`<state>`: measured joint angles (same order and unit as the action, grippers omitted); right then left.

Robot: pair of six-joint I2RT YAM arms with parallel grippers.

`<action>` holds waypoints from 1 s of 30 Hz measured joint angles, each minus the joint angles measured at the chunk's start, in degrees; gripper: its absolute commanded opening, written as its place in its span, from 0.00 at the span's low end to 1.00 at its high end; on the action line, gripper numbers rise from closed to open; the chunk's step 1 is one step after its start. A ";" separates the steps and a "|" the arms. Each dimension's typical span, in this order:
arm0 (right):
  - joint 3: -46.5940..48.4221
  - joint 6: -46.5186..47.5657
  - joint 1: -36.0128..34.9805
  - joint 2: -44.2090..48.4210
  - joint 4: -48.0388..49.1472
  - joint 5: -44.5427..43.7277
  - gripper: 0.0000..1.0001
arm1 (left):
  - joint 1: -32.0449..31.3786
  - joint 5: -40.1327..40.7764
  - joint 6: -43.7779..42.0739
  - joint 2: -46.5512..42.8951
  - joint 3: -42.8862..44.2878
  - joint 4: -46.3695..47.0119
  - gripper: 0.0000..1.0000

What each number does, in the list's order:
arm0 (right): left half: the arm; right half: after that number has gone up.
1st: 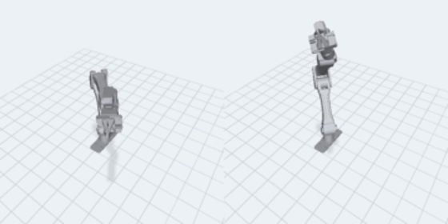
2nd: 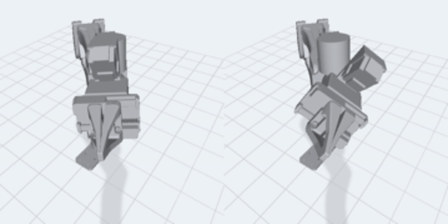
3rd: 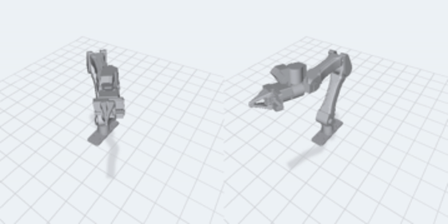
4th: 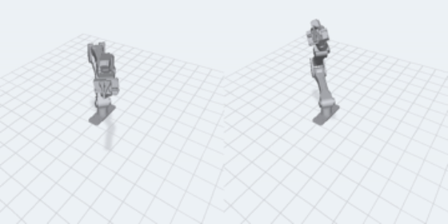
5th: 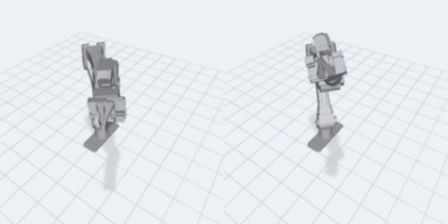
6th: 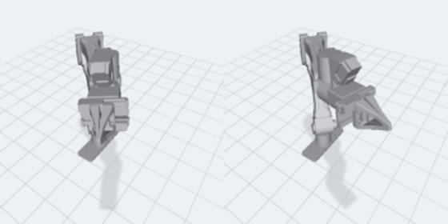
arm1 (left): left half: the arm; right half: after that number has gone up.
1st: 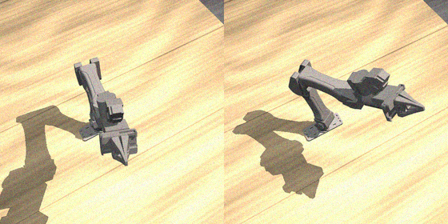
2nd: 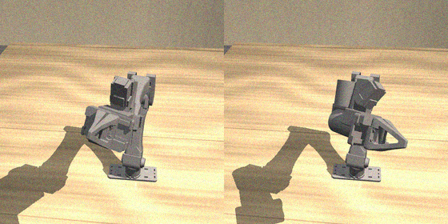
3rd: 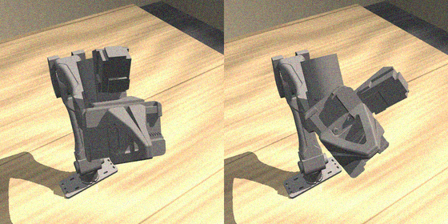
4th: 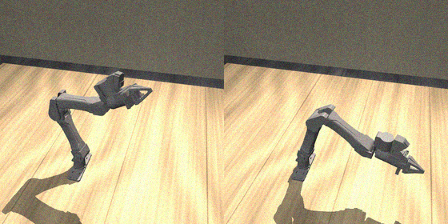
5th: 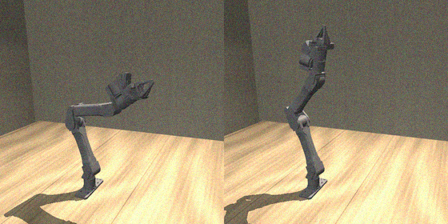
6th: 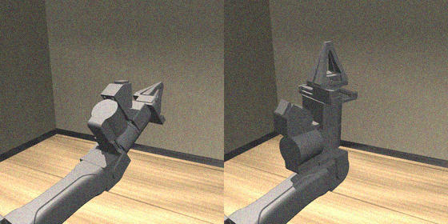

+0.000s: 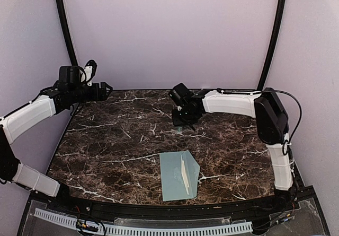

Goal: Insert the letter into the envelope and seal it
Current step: Pick up the solid glue from the center of the board.

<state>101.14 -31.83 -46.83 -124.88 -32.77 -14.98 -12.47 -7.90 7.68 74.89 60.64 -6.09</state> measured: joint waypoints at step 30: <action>-8.52 4.52 -0.70 24.28 10.95 38.47 0.13 | -16.41 -39.67 -4.79 0.72 -4.02 9.31 0.74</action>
<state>92.62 -27.31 -47.53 -100.60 -21.82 23.49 -28.88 -47.57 2.90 75.61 56.62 3.22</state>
